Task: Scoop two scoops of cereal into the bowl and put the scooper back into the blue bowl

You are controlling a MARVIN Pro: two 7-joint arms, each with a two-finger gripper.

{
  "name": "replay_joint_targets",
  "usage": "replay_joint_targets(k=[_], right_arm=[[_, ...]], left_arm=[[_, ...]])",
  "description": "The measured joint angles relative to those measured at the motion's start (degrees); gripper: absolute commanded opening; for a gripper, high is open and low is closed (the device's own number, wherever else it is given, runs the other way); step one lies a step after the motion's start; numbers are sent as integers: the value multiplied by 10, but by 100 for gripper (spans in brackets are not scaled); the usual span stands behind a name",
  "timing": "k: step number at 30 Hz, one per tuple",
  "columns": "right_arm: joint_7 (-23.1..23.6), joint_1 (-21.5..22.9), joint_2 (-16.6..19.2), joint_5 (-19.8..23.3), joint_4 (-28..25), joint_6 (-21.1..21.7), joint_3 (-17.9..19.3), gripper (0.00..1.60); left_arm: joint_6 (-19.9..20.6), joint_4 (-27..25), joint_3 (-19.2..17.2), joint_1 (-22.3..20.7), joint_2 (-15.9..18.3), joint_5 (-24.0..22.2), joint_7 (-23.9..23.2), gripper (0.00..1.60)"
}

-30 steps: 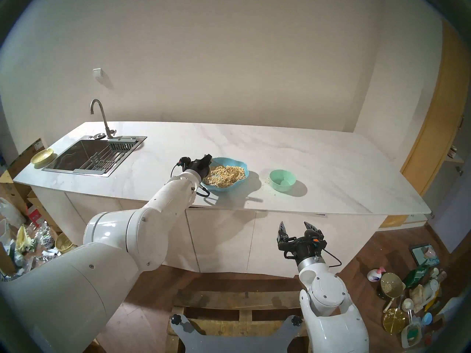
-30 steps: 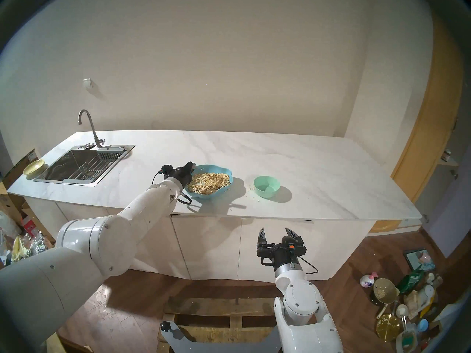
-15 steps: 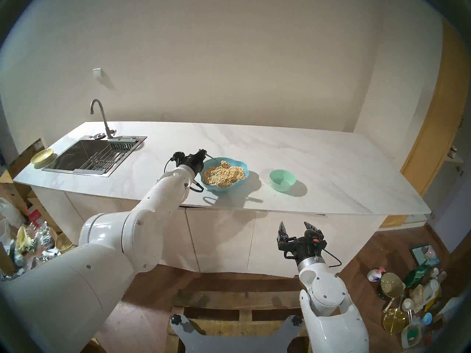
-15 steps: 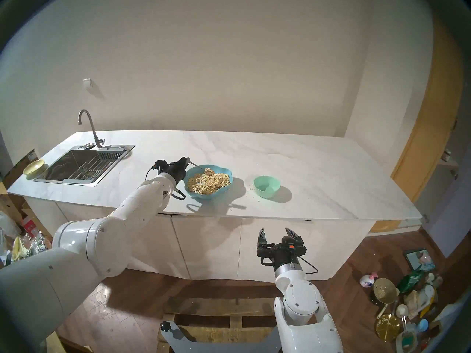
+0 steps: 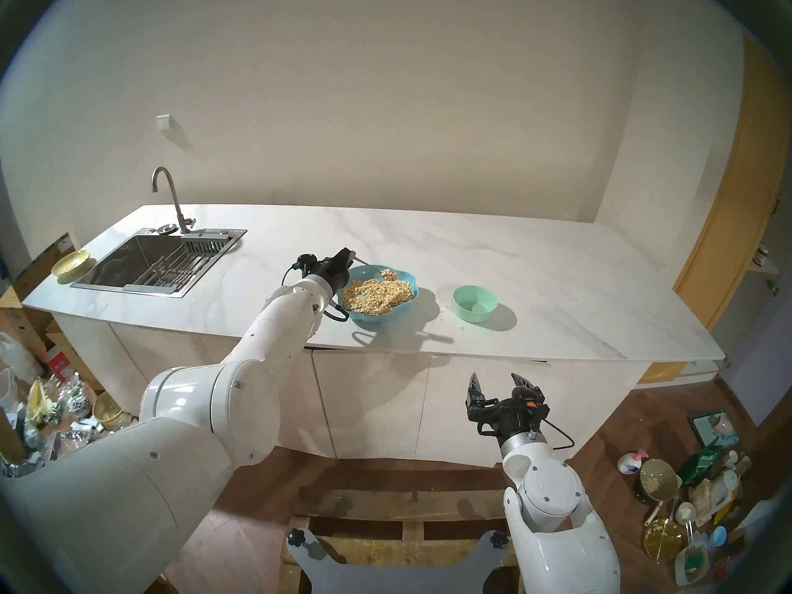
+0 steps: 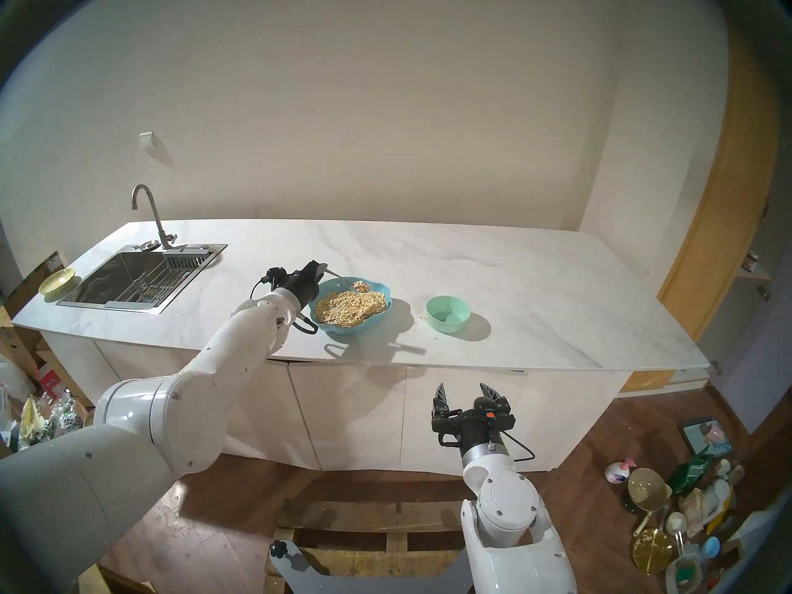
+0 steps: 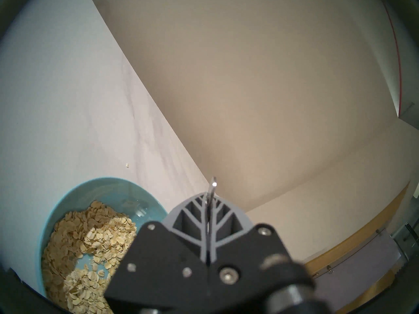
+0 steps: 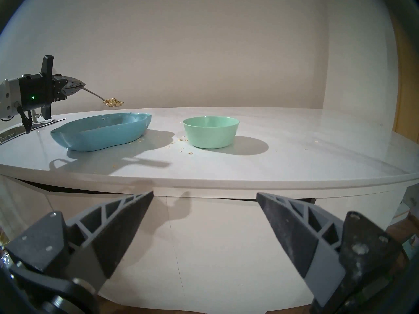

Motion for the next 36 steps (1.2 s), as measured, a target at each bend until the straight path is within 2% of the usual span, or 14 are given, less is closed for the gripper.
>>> replay_joint_targets(k=[11,18,25,36], right_arm=[[0,0,0,0,0,0,0,160],[0,0,0,0,0,0,0,160],[0,0,0,0,0,0,0,160],[0,0,0,0,0,0,0,160]], left_arm=[[32,-36,-1,10,-9,-1,24,0],[39,-40,0,6,-20,0,43,0],[38,-30,3,-7,-36,0,69,0],[25,18,20,-46,-78,5,112,0]])
